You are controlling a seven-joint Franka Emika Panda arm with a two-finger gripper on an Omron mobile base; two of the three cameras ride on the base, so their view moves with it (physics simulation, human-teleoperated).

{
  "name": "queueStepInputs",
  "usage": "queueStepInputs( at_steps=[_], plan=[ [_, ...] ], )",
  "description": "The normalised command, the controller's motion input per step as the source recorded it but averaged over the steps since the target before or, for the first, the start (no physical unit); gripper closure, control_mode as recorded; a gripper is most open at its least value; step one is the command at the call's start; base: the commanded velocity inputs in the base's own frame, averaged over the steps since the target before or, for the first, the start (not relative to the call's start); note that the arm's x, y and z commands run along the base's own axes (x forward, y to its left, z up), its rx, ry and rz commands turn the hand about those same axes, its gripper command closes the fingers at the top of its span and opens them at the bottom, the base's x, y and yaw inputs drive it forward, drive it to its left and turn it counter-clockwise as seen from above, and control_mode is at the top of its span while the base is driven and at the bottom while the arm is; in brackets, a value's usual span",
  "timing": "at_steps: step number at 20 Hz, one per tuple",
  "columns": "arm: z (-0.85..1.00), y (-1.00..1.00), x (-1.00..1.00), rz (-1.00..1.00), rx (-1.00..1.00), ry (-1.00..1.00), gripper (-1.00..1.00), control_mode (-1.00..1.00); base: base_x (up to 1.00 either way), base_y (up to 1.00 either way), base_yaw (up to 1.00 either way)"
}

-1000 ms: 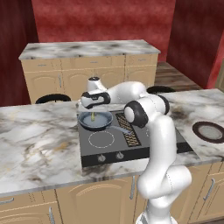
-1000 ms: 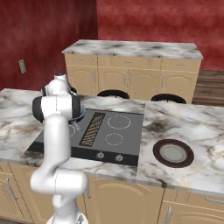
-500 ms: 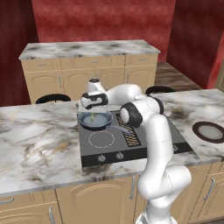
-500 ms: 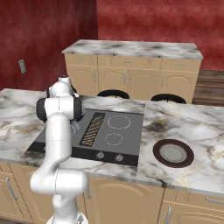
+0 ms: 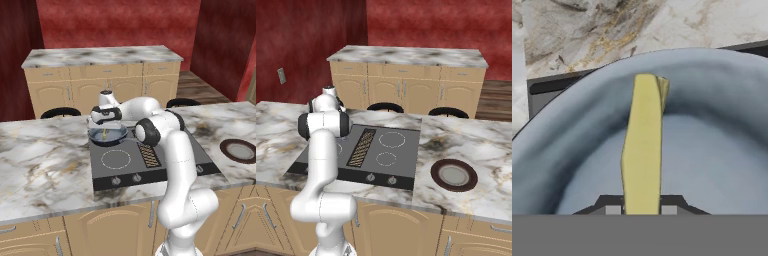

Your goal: Pick up the butter stick and place it in the pan. Then turn on the burner for the pan.

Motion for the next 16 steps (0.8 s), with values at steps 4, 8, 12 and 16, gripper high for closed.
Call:
queueStepInputs(
  at_steps=[4, 8, 12, 16],
  plan=[
    [0.0, 0.0, 0.0, 0.02, 0.0, 0.0, 1.0, -1.0, 0.0, 0.0, 0.0],
    [0.0, 0.0, 0.0, 0.0, 0.0, 0.0, -1.0, -1.0, 0.0, 0.0, 0.0],
    [0.0, 0.0, 0.0, 0.0, 0.0, 0.0, -1.0, -1.0, 0.0, 0.0, 0.0],
    [0.0, 0.0, 0.0, 0.0, 0.0, 0.0, -1.0, -1.0, 0.0, 0.0, 0.0]
  ],
)
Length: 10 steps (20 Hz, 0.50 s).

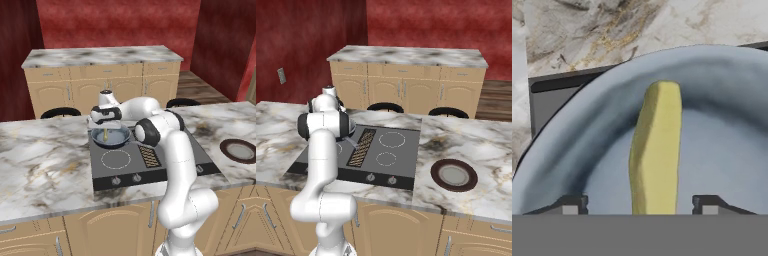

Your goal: Pick up the butter stick and place it in the pan. Then turn on the burner for the pan.

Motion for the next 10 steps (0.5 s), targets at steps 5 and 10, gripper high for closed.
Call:
queueStepInputs(
  at_steps=[5, 10],
  plan=[
    [0.2, -0.08, -0.14, 0.0, 0.0, 0.0, -1.0, -1.0, 0.0, 0.0, 0.0],
    [0.47, -0.02, -0.3, 0.0, 0.0, 0.0, -1.0, -1.0, 0.0, 0.0, 0.0]
  ],
)
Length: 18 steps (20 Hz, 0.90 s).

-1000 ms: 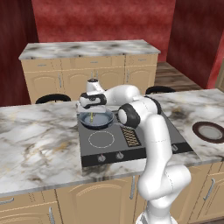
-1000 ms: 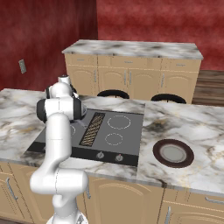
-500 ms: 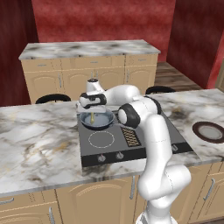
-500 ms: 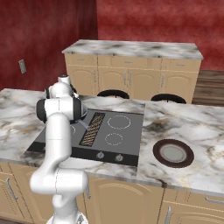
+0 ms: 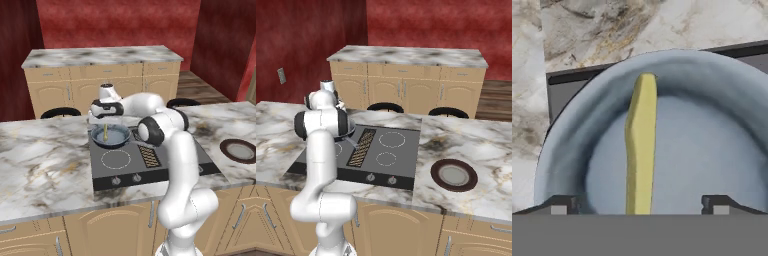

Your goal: Pick up the butter stick and place it in the pan. Then turn on the burner for the pan.

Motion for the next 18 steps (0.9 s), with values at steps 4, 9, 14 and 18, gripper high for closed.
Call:
queueStepInputs(
  at_steps=[4, 9, 14, 18],
  plan=[
    [0.33, -0.04, -0.64, 0.0, 0.0, 0.0, -1.0, -1.0, 0.0, 0.0, 0.0],
    [0.19, -0.4, -0.92, 0.0, 0.0, 0.0, -1.0, -1.0, 0.0, 0.0, 0.0],
    [0.01, -0.53, -0.99, 0.0, 0.03, 0.01, -1.0, -1.0, 0.0, 0.0, 0.0],
    [0.0, -0.4, -1.0, 0.0, 0.04, 0.03, -1.0, -1.0, 0.0, 0.0, 0.0]
  ],
)
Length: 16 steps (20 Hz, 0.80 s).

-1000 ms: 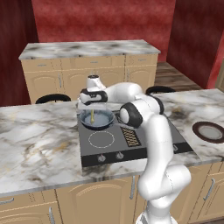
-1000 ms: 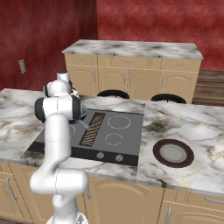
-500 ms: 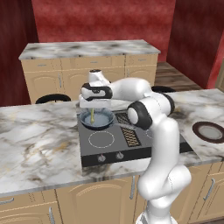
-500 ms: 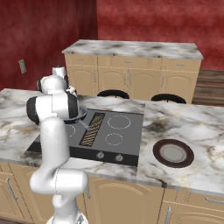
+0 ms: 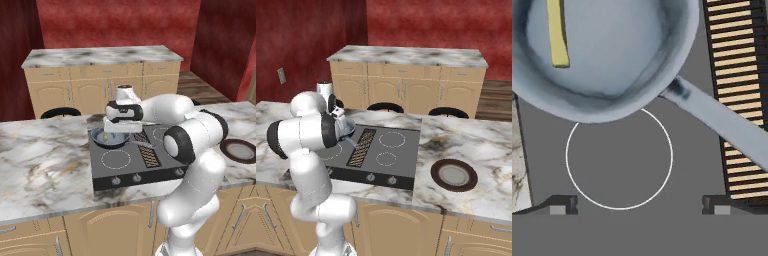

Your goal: Pick up the butter stick and place it in the pan. Then turn on the burner for the pan.

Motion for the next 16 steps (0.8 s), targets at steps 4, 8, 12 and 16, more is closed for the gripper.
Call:
queueStepInputs(
  at_steps=[4, 8, 12, 16],
  plan=[
    [0.0, -0.39, -0.93, 0.0, 0.05, 0.04, -1.0, -1.0, 0.0, 0.0, 0.0],
    [0.0, -0.34, -0.56, 0.0, 0.02, 0.01, -1.0, -1.0, 0.0, 0.0, 0.0],
    [-0.01, -0.04, -0.22, 0.0, 0.0, 0.01, -1.0, -1.0, 0.0, 0.0, 0.0],
    [-0.12, 0.0, -0.2, 0.0, 0.0, 0.0, -1.0, -1.0, 0.0, 0.0, 0.0]
  ],
)
